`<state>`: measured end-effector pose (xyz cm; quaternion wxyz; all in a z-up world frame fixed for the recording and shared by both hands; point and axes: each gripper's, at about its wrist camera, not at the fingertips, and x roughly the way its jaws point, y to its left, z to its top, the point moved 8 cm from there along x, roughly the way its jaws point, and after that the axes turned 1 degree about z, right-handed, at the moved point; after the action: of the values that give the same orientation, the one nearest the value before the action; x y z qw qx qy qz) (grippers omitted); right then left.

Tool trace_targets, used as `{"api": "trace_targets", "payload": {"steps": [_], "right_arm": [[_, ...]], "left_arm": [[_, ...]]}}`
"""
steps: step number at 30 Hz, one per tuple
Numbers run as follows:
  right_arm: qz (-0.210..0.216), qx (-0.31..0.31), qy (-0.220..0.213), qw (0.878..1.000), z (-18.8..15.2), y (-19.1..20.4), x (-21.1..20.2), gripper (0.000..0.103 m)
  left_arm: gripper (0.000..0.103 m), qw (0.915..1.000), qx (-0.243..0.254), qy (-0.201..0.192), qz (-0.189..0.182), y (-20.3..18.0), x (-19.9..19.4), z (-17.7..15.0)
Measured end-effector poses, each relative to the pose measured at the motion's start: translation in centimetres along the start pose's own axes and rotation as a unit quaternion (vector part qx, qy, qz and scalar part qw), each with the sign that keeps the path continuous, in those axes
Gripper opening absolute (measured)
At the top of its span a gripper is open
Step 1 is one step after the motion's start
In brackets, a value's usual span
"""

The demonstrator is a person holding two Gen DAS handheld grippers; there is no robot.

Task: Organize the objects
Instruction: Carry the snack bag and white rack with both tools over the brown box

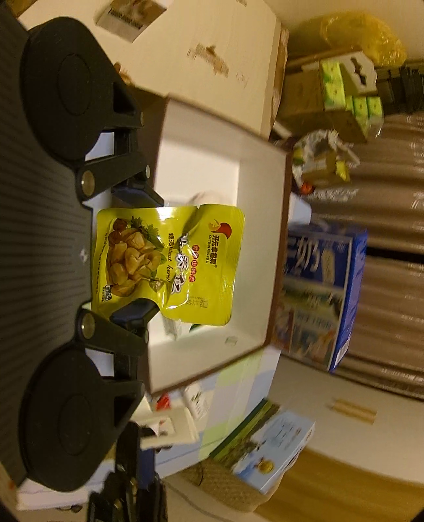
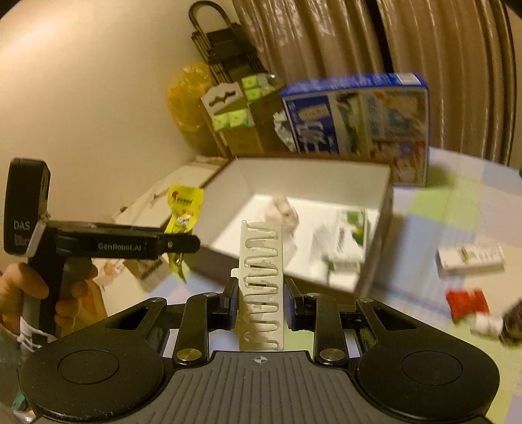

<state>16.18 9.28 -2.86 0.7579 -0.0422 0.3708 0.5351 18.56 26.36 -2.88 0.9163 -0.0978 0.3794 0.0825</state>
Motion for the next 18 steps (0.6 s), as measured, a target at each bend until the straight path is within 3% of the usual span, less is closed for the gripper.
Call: {"api": "trace_targets", "payload": {"steps": [10,18], "right_arm": [[-0.041,-0.005,-0.014,0.999,4.0,0.0,4.4,0.025],[-0.069,0.004,0.015,0.998,4.5,-1.8,8.5,0.025]], "left_arm": [[0.055,0.9996,0.005,0.005,0.028,5.2,2.7,3.1],[0.055,0.9982,0.02,0.042,0.039,6.9,6.6,4.0]]}}
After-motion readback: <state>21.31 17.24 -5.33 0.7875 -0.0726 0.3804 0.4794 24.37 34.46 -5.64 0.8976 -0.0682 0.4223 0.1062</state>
